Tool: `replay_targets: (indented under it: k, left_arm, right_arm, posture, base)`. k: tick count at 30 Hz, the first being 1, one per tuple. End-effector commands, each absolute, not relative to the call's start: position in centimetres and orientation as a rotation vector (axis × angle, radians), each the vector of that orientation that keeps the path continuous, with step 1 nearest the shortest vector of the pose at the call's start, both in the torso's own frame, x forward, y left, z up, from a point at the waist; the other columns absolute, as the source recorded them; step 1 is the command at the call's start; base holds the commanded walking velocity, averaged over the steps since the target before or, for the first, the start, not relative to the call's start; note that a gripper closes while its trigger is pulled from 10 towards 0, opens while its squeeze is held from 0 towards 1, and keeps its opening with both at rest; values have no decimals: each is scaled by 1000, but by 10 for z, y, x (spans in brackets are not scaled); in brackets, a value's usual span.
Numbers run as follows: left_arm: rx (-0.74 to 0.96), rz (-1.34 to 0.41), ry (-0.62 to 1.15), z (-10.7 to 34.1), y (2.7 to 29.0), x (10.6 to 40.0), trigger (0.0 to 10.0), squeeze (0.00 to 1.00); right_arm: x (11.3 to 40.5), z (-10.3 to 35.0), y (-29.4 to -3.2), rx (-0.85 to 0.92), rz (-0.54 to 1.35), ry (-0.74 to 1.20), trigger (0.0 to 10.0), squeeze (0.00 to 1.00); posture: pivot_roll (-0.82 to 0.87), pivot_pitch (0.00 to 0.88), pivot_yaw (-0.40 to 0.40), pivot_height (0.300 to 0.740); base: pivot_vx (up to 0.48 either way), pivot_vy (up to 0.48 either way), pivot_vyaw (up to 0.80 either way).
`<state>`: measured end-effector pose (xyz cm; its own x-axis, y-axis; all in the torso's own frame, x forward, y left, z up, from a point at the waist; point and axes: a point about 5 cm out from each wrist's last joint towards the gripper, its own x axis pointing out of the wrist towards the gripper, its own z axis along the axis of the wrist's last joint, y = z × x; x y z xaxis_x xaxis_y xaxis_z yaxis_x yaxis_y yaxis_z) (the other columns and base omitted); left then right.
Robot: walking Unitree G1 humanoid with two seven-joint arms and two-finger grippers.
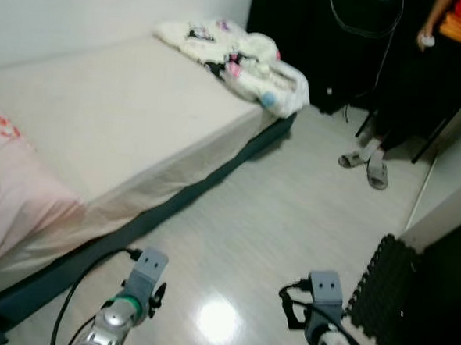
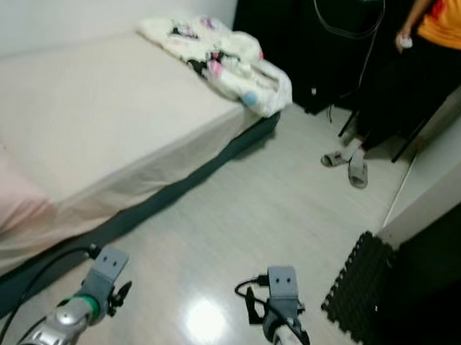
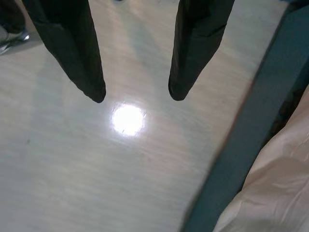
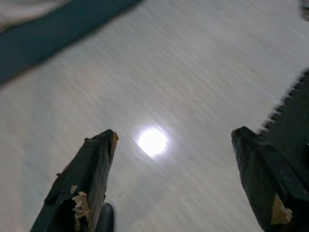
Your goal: Clean up the room
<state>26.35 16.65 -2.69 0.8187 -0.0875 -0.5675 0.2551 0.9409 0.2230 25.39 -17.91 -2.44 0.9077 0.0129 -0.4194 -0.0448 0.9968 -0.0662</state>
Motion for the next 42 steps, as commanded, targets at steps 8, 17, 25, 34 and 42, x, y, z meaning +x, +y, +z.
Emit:
replay_targets:
  k: [8,17,25,34,42]
  left_arm:
    - [306,-204,596,-31,163,260,10000,0]
    - [306,-202,593,-31,163,260,10000,0]
    - [305,-200,593,-32,163,260,10000,0]
    - [295,-176,600,-33,166,259,10000,0]
    - [379,-241,582,-26,174,265,10000,0]
  right_arm:
    - [245,-31,-185,-61,0,459,10000,0]
    - [245,-32,-185,-62,3,462,10000,0]
    - [244,-32,-185,-60,4,464,10000,0]
    - [244,-32,-185,-78,19,461,10000,0]
    - [248,-31,-176,2,-24,444,10000,0]
  posture:
    - [14,22,-30,734]
    - [14,22,-30,734]
    - [17,27,-32,734]
    - [23,24,-42,734]
    - [37,13,56,734]
  base:
    - [0,0,-800]
    - [0,0,-800]
    - [0,0,-800]
    - [0,0,-800]
    - [0,0,-800]
